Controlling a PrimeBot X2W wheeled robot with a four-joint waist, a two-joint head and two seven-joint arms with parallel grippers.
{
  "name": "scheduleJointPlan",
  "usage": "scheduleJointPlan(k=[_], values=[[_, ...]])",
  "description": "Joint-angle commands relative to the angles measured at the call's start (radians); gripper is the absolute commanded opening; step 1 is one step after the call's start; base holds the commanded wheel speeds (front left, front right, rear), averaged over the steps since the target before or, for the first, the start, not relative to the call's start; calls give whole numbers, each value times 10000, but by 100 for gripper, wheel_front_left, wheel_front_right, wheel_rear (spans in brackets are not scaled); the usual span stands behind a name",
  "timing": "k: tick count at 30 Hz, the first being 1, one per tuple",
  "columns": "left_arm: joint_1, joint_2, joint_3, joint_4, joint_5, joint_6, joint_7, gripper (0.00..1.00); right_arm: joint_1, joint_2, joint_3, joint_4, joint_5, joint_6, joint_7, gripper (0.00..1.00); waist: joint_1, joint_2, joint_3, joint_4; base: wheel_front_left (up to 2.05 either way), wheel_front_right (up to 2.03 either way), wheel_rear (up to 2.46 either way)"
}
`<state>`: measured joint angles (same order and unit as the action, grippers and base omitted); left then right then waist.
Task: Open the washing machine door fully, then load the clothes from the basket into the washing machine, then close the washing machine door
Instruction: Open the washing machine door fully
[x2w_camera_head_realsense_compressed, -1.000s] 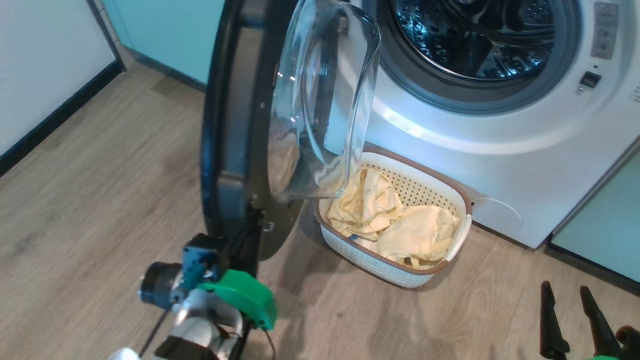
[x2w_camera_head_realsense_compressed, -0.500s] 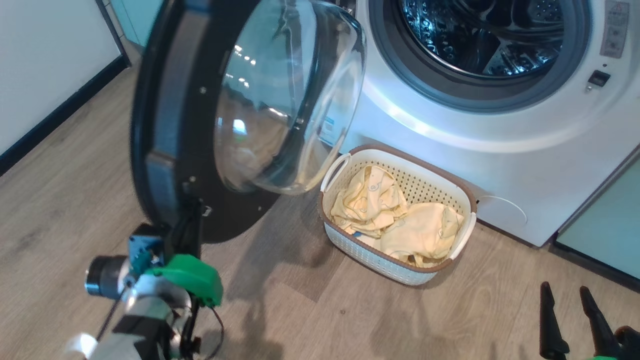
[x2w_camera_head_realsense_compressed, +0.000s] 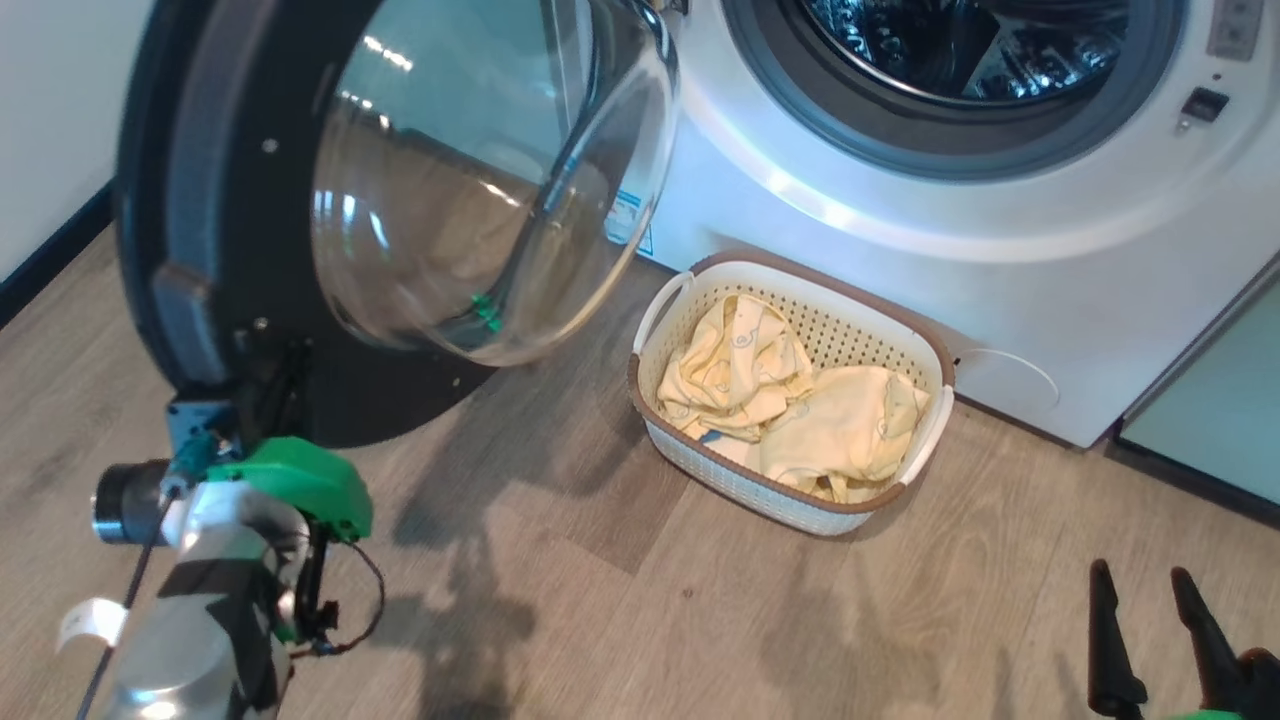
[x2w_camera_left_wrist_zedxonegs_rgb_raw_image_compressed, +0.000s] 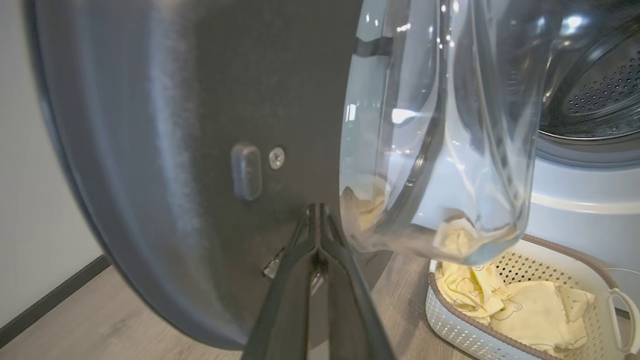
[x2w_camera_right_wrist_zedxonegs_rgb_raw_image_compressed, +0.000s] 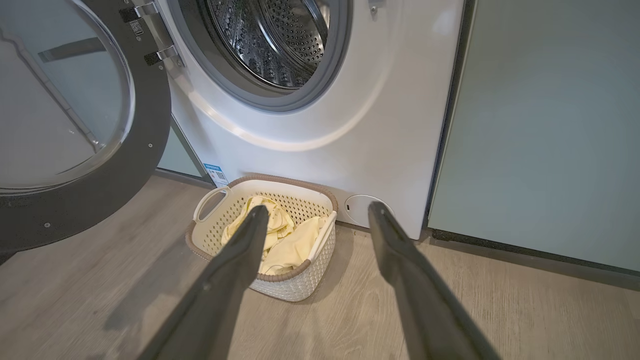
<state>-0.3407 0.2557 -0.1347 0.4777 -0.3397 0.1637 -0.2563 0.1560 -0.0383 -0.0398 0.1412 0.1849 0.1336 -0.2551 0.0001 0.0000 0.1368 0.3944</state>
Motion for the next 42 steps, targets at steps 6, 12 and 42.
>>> scheduleJointPlan(k=[6,12,42], values=[[-866,445,1231,265,429,-300,-53,0,-450,-260,79,-422,-114,-29,-67,100,-1,0,288,-31,0,0,0],[-1133,515,1773,666,701,-426,-54,0,-532,-334,89,-412,-120,-29,-67,100,-1,0,417,-27,0,0,0],[649,-697,3836,-1306,1856,-1039,-55,0,-849,-233,35,-459,-61,-29,-67,100,-1,0,530,-117,0,0,0]])
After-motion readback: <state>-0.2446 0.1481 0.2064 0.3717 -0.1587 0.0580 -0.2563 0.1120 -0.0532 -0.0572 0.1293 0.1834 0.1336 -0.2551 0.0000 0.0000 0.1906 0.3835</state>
